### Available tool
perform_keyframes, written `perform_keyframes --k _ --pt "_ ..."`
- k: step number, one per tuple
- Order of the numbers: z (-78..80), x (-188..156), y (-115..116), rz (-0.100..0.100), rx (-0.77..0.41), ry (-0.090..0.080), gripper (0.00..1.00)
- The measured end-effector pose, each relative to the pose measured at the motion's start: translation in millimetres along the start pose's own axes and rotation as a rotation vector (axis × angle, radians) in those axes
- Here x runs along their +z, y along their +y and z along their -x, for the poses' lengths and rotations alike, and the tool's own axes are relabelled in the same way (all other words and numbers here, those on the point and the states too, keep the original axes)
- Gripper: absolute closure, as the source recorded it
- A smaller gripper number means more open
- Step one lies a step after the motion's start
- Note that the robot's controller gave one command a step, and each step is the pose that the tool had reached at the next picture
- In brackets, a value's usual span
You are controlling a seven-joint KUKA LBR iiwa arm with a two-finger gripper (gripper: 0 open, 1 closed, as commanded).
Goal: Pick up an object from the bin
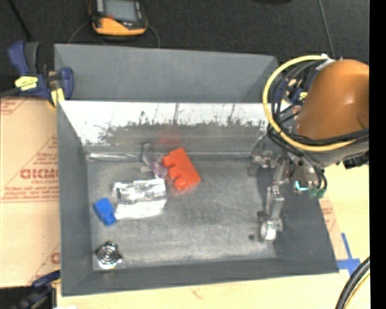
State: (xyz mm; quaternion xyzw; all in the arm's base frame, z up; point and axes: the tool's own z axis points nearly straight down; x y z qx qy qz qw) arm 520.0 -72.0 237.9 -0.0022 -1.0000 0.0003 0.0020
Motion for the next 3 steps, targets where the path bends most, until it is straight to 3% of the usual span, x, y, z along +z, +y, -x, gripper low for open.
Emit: perform_keyframes --k 1,2,3 --pt "-13.8 47 56 0.002 -0.047 -0.001 0.0" --pt "-21.0 119 -3 -0.002 -0.215 -0.001 0.0" --pt "-28.7 108 -68 -0.005 -0.418 -0.008 0.0"
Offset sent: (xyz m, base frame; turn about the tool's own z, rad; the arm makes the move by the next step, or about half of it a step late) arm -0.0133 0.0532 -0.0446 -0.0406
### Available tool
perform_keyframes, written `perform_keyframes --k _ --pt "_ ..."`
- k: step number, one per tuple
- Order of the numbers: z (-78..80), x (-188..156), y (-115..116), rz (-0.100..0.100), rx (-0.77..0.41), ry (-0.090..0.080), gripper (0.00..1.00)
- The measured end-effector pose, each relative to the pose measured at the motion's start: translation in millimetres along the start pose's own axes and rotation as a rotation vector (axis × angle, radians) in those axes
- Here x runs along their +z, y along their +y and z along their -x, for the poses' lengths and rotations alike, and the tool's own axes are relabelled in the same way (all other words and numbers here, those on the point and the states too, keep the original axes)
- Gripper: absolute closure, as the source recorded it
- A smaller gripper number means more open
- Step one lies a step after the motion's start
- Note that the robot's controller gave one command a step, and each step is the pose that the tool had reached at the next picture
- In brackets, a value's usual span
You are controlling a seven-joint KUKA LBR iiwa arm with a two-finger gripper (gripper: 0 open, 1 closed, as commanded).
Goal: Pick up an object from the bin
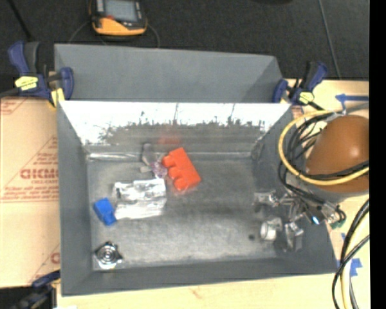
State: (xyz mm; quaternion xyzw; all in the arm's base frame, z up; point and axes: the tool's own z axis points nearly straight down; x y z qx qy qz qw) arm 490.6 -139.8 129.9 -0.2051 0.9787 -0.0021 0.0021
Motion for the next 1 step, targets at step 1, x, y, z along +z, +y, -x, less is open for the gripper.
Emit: perform_keyframes --k 1 --pt "25.4 61.3 -23.3 0.0 -0.009 -0.005 0.0"
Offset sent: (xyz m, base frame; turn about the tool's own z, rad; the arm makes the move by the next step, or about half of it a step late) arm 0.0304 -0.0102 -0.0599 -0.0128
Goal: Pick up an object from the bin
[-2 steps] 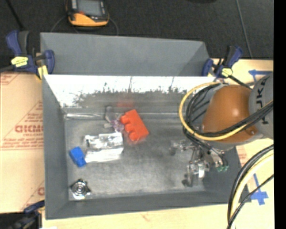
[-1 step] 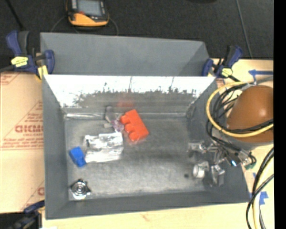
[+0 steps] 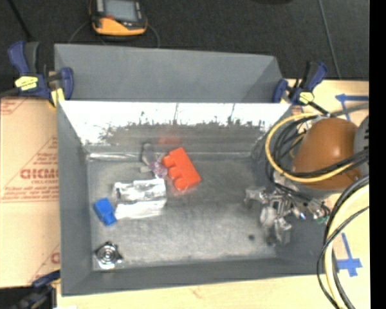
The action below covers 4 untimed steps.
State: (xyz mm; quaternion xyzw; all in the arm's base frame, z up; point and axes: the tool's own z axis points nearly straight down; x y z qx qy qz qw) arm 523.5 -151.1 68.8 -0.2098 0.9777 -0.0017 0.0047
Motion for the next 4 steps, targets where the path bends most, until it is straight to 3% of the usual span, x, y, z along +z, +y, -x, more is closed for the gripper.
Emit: perform_keyframes --k 1,2,3,4 --pt "6.6 -24 -10 0.016 -0.281 0.003 0.0" --pt "77.7 -15 -36 0.025 -0.403 -0.005 0.0" --pt "75.3 -16 -39 0.019 -0.401 -0.003 1.0" --pt "49.8 -178 -14 -0.002 -0.361 0.0 1.0"
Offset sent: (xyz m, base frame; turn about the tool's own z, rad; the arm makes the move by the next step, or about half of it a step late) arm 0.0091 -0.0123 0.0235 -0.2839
